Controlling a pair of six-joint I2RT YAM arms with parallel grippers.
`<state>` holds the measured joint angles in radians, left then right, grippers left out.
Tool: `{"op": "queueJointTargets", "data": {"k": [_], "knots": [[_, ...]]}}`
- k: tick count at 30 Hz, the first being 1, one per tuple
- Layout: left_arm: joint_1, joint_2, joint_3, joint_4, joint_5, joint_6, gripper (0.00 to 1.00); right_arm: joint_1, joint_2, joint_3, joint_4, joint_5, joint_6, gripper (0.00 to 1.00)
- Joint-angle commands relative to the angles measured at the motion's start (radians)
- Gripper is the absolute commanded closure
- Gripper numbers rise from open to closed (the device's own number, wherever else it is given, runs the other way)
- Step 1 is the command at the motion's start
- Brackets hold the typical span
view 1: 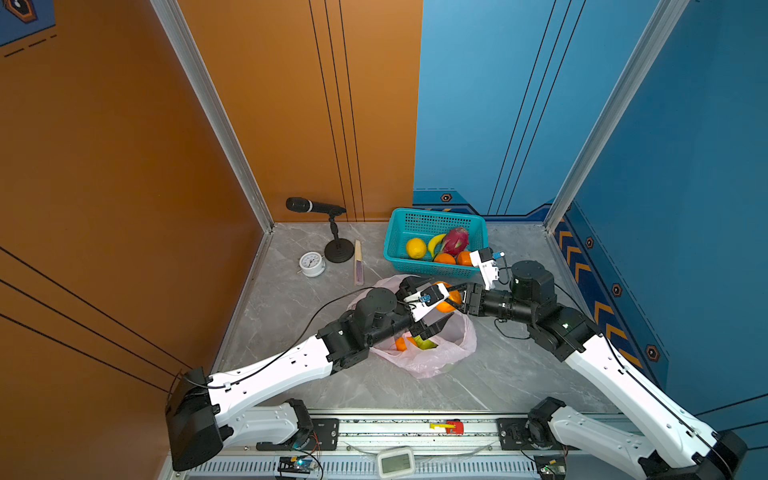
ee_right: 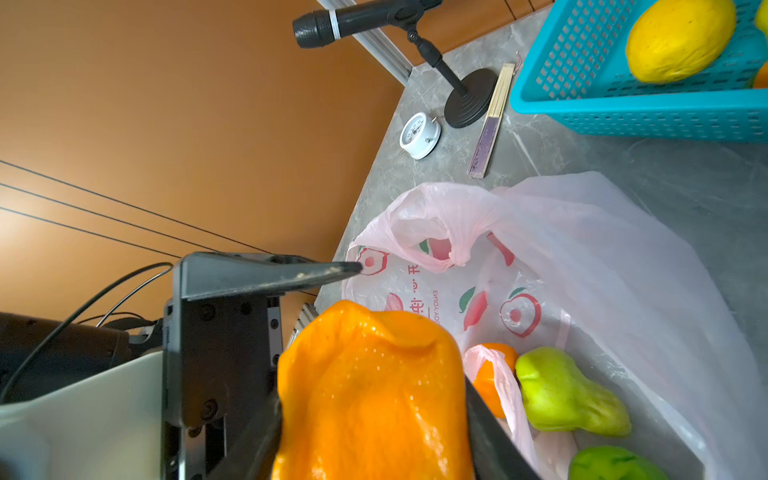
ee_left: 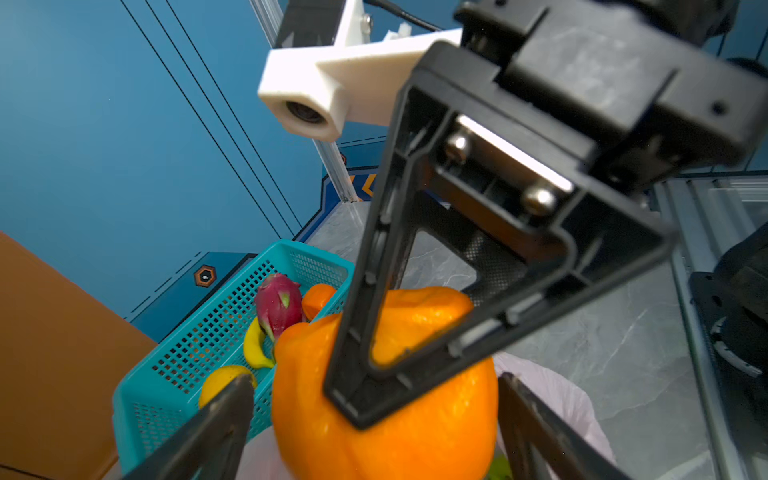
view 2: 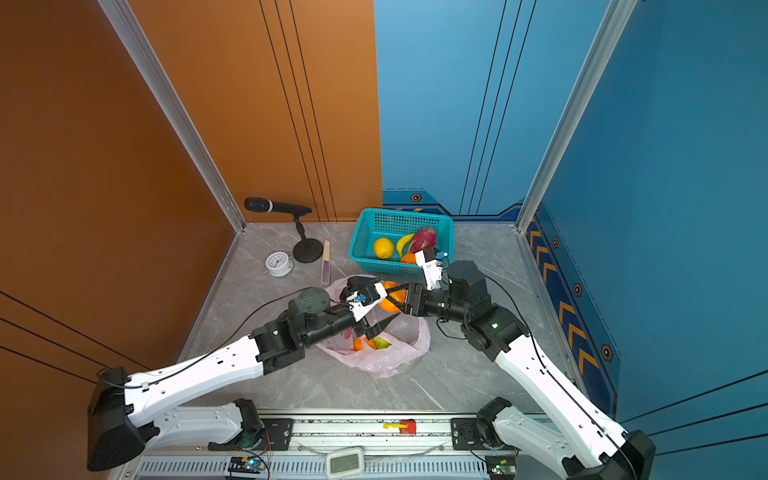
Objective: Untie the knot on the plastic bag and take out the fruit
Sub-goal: 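Grasp the orange fruit with the right gripper while the left gripper holds it, then carry the orange fruit over the teal basket with the right gripper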
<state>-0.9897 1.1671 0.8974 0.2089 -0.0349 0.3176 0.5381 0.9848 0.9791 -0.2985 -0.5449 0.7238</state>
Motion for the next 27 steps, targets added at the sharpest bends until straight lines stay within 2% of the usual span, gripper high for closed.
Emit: {"op": "queueJointTargets", "data": {"k": [1,10,14,21,27], "knots": [[-0.003,-0.046,-0.016,-0.030,-0.085,-0.013,0.05,-0.032,0.004,0.041,0.054,0.026,0.017,0.58],[-0.002,-0.151,-0.043,-0.108,-0.127,-0.054,0.04,-0.143,0.046,0.098,0.106,0.037,0.009,0.59],[-0.001,-0.190,-0.060,-0.130,-0.137,-0.095,0.04,-0.184,0.086,0.144,0.113,0.092,-0.024,0.59],[0.001,-0.203,-0.063,-0.210,-0.205,-0.149,0.03,-0.209,0.219,0.284,0.061,0.207,-0.116,0.58],[0.011,-0.208,-0.064,-0.218,-0.202,-0.155,0.03,-0.242,0.362,0.417,0.001,0.259,-0.180,0.58]]}}
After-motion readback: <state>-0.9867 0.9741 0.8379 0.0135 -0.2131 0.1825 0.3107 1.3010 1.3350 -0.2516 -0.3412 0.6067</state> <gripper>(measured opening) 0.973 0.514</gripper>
